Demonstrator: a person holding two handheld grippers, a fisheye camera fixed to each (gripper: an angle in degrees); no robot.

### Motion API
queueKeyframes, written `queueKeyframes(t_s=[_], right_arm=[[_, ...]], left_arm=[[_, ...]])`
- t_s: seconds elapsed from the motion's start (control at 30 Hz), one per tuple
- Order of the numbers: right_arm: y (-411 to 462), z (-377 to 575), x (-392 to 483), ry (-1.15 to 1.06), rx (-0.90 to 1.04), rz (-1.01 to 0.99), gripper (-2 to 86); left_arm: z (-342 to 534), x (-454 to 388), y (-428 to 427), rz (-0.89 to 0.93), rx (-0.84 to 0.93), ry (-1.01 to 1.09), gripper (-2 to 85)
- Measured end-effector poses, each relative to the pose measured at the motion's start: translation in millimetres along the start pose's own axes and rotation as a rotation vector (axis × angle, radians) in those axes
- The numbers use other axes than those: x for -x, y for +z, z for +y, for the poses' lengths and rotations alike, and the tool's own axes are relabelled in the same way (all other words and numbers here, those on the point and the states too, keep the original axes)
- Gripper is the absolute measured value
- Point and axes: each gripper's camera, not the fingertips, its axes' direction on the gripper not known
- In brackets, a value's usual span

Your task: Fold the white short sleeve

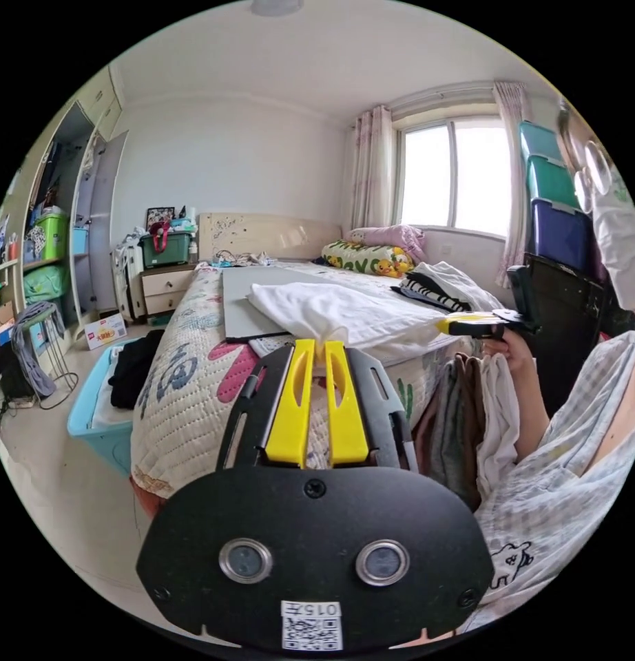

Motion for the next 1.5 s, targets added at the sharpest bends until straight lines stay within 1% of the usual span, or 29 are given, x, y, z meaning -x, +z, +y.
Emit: queueKeyframes(t_s=[0.07,0.17,0.23,0.27,0.33,0.37,0.43,0.5,0.57,0.6,0.63,0.67,0.7,0.77,0.8,0.87,0.93,0.97,1.03,1.07,1.13,1.23,1.3,1.37,1.4,1.5], right_arm=[[-20,-4,7,-0.023,-0.004,-0.003,3.3],[-31,-13,13,-0.056,0.02,-0.025,4.2],[-42,-20,14,-0.045,0.004,-0.001,6.0],[-55,-25,13,-0.034,-0.021,0.01,7.8],[-79,-32,8,0.003,-0.094,0.018,8.3],[-95,-38,4,0.035,-0.156,0.015,6.9],[-115,-49,-2,0.069,-0.248,-0.004,4.9],[-129,-68,-4,0.081,-0.31,-0.016,4.3],[-135,-105,-11,0.074,-0.324,-0.052,4.6],[-134,-116,-14,0.068,-0.317,-0.062,4.9],[-128,-136,-20,0.056,-0.286,-0.079,5.4],[-117,-157,-29,0.057,-0.238,-0.092,6.4],[-110,-167,-34,0.063,-0.21,-0.095,6.9],[-79,-207,-57,0.107,-0.082,-0.092,9.7],[-72,-216,-64,0.125,-0.059,-0.094,10.2],[-47,-248,-96,0.215,-0.011,-0.144,11.4],[-29,-269,-127,0.324,0.013,-0.204,12.0],[-17,-281,-147,0.398,0.033,-0.23,12.5],[-1,-296,-170,0.482,0.062,-0.261,12.9],[10,-305,-181,0.524,0.086,-0.288,13.0],[26,-319,-193,0.556,0.133,-0.329,13.1],[42,-342,-200,0.569,0.199,-0.298,13.2],[46,-354,-200,0.562,0.193,-0.302,13.2],[52,-364,-196,0.564,0.214,-0.315,13.3],[54,-366,-195,0.566,0.224,-0.316,13.3],[61,-375,-188,0.573,0.254,-0.312,13.3]], left_arm=[[16,-8,-3,0.039,0.012,0.027,1.7],[39,-5,12,0.047,0.074,0.035,2.9],[53,6,18,0.036,0.089,0.015,4.2],[60,15,14,0.034,0.074,0.001,5.2],[66,32,1,0.037,0.016,-0.023,6.8],[64,45,-7,0.036,-0.027,-0.034,7.3],[51,63,-9,0.028,-0.057,-0.011,7.9],[30,80,5,0.005,-0.053,0.027,8.2],[-3,108,49,0.053,-0.026,0.069,8.3],[-11,116,65,0.079,-0.015,0.072,8.6],[-25,133,99,0.118,0.009,0.064,9.1],[-37,150,136,0.123,0.033,0.037,10.5],[-42,157,155,0.119,0.047,0.03,11.3],[-58,186,237,0.15,0.116,0.005,12.1],[-62,196,258,0.164,0.139,-0.016,12.3],[-70,228,339,0.143,0.253,-0.056,12.6],[-67,250,391,0.12,0.335,-0.075,12.8],[-60,264,418,0.14,0.38,-0.095,13.0],[-44,284,448,0.187,0.423,-0.117,13.2],[-31,295,459,0.2,0.41,-0.128,13.0],[-14,313,472,0.173,0.41,-0.149,12.6],[13,338,487,0.18,0.427,-0.145,12.6],[33,358,499,0.231,0.434,-0.18,12.6],[48,375,511,0.331,0.422,-0.206,12.5],[51,378,514,0.344,0.418,-0.207,12.5],[67,392,536,0.317,0.471,-0.237,12.2]])
